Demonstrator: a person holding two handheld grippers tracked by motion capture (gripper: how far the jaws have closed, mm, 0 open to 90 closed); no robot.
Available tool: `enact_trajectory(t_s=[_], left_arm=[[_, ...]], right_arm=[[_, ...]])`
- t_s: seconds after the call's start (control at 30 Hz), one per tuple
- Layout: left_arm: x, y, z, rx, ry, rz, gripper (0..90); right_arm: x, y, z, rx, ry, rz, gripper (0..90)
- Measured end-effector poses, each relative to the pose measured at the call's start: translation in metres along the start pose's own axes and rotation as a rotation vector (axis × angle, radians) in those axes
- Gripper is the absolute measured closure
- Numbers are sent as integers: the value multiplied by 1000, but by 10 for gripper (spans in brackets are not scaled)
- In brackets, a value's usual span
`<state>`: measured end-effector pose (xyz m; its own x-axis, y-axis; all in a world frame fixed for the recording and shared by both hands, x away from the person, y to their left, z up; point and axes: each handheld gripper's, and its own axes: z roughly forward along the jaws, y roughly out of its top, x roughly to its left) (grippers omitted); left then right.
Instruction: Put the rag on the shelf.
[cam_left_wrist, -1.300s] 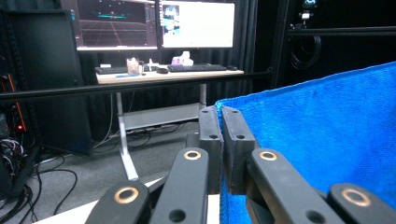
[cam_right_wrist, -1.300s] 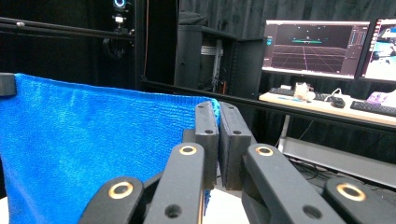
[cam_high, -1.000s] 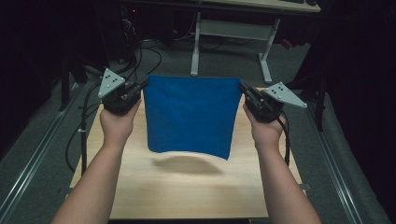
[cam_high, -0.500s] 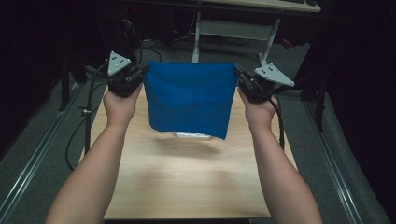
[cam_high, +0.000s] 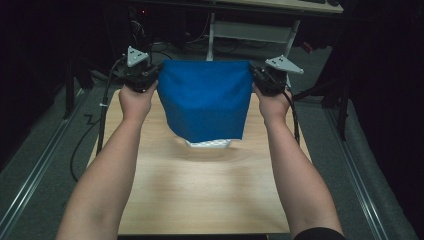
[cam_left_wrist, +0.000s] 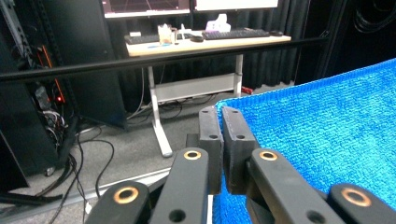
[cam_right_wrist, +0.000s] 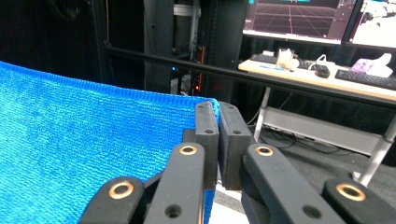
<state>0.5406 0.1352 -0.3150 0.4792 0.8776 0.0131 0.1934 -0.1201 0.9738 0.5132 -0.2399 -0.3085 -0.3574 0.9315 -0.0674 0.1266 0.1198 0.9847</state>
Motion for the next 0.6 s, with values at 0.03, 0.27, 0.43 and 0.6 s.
enact_trajectory(t_s=[0.03,0.27,0.43,0.6], left_arm=[[1,-1,2,9,1,-4,877],[0,-18,16,94,16,20,876],[-1,-32,23,132,5,20,875],[-2,-55,31,194,-31,-3,875]], right_arm=[[0,-1,2,4,-1,-3,885],[0,-15,14,75,-13,-15,885],[0,-23,20,111,-25,-67,885],[-2,-39,25,155,-24,-54,885]])
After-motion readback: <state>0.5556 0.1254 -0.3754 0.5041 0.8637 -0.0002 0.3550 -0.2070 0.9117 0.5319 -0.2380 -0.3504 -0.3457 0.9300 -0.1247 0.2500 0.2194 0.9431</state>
